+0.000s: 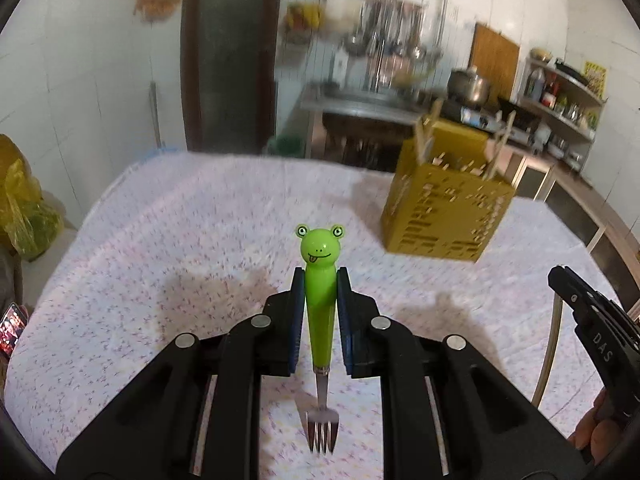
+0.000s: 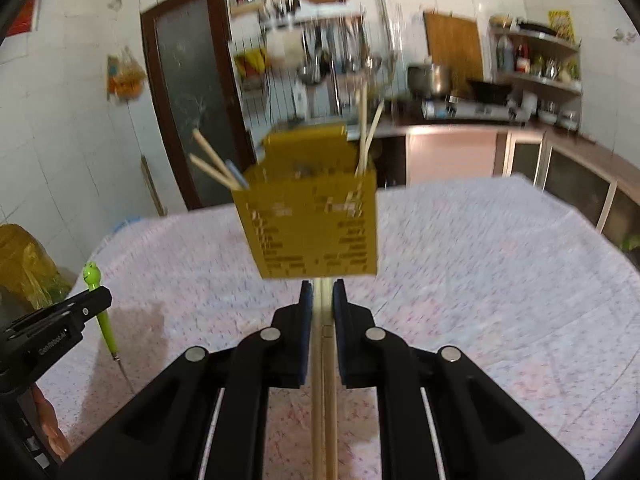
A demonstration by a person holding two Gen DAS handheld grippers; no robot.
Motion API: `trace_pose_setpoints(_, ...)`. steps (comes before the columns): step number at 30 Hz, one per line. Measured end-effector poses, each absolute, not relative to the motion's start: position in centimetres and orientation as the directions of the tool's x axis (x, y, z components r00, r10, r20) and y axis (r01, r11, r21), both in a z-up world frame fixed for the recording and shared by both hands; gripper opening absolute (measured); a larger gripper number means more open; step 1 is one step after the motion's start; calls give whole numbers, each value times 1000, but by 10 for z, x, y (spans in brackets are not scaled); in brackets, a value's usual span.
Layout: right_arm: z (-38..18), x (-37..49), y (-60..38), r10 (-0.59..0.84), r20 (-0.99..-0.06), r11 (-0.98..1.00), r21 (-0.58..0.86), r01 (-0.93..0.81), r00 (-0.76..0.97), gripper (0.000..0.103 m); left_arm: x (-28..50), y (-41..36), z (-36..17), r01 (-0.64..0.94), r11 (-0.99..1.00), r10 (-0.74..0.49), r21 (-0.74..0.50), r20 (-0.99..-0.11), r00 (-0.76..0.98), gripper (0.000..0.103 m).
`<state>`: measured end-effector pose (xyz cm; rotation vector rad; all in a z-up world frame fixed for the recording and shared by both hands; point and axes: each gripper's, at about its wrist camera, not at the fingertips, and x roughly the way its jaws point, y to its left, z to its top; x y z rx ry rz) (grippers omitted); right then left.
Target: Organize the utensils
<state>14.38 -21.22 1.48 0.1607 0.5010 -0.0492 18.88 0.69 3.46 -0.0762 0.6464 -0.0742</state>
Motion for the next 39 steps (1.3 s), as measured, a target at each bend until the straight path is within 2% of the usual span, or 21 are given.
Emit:
trace_pose_setpoints(11,39,97,-229,-25,-359,985,152,84,933,11,148,-9,64,74,993,-111,-91,-519,848,14)
trace_pose_setpoints(22,68,104,-240,-41,-273,986,144,83,961,11,147,-21,97,121,987,-157,-107,-456,876,14)
trace_pose_setpoints(35,165,193,-269,-56,-94,989,132,68,994,11,215,-66,189,209,970,-237,-124,-294,926,14)
trace_pose_setpoints(39,182,236,-277,-66,-40,987,142,71,997,11,253,-85,197,213,972,-233,-103,-269,934,14)
